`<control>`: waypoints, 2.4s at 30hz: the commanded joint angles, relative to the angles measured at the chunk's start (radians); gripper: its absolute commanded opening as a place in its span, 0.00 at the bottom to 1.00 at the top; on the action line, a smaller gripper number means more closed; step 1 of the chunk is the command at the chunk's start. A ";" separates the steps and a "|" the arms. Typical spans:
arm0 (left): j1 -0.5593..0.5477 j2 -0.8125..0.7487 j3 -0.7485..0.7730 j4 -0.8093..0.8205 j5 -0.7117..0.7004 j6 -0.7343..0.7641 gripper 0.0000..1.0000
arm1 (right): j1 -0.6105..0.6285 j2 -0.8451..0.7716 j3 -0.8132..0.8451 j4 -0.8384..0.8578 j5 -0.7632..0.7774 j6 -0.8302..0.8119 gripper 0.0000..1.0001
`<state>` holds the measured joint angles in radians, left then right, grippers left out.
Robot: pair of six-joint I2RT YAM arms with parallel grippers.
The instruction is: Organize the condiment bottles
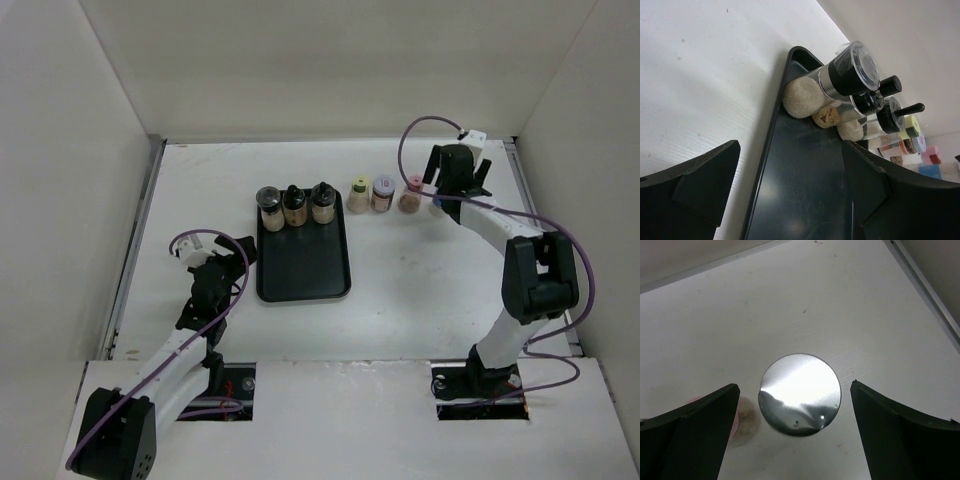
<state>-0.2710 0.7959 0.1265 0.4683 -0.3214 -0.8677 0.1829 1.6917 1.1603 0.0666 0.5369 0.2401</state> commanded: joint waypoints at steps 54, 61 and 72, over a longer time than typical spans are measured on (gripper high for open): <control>0.145 -0.106 -0.025 -0.056 -0.018 -0.065 0.89 | 0.861 0.402 0.455 0.220 -0.089 -0.068 0.54; 0.138 -0.089 -0.021 -0.053 -0.007 -0.065 0.90 | 0.861 0.382 0.437 0.223 -0.071 -0.045 0.92; 0.134 -0.101 -0.014 -0.053 -0.010 -0.054 0.90 | 0.801 -0.025 0.103 0.302 -0.089 -0.041 1.00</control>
<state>-0.1322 0.7036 0.1108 0.3847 -0.3286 -0.9249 1.0252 1.8179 1.3296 0.2581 0.4492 0.1871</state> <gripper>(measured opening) 0.899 0.999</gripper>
